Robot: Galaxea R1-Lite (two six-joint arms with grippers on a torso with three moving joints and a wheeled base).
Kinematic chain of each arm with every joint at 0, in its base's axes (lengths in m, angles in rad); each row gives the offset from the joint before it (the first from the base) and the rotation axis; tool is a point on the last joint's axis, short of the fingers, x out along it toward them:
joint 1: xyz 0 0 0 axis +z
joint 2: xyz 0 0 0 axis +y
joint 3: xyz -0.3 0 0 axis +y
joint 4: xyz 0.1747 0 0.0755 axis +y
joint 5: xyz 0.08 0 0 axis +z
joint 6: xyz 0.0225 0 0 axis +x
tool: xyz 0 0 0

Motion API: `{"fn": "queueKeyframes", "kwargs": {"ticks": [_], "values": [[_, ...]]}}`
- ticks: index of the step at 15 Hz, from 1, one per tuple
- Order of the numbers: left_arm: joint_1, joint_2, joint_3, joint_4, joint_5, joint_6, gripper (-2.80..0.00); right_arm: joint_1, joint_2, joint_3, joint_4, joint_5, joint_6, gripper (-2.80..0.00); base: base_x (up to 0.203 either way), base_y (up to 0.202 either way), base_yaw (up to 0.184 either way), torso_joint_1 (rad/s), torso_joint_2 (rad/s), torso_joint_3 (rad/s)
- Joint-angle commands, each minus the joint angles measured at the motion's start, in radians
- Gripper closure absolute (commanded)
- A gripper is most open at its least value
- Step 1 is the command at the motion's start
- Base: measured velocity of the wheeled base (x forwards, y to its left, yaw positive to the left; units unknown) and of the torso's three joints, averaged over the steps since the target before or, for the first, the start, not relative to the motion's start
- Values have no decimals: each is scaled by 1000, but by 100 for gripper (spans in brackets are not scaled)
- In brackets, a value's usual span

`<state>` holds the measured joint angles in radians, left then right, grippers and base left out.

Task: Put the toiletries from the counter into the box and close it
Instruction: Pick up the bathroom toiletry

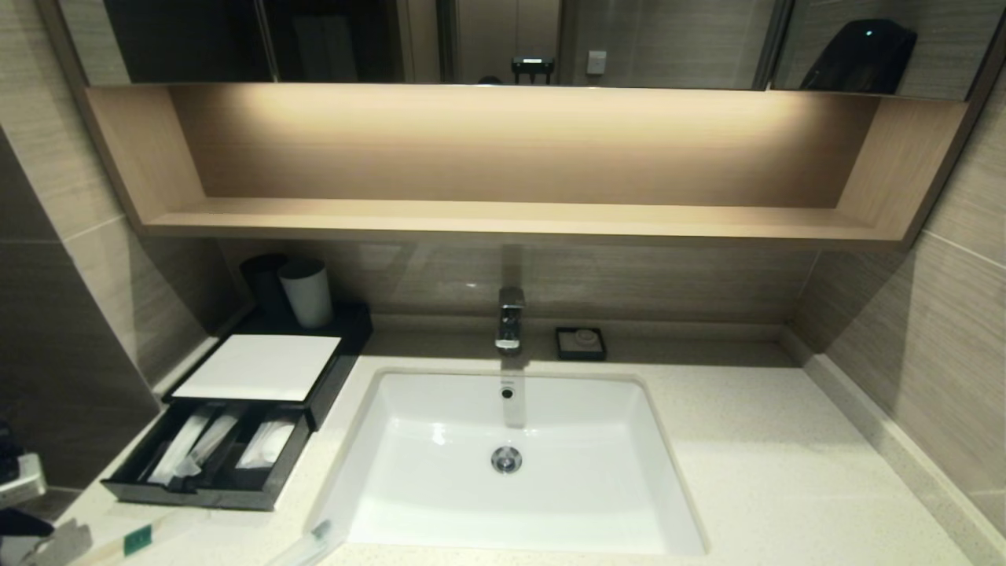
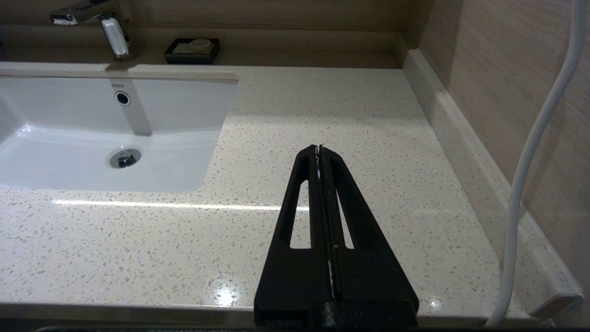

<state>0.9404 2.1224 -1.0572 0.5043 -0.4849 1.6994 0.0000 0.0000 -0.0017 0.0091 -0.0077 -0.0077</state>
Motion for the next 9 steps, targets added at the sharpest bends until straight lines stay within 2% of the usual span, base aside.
{"fn": "queueKeyframes", "kwargs": {"ticks": [1,9], "values": [[0,4,0,3,-3,18,-280,0,0,0,0,0,0,0,0,0,0,0,0,0],[-1,8,0,3,-3,17,-280,0,0,0,0,0,0,0,0,0,0,0,0,0]]}}
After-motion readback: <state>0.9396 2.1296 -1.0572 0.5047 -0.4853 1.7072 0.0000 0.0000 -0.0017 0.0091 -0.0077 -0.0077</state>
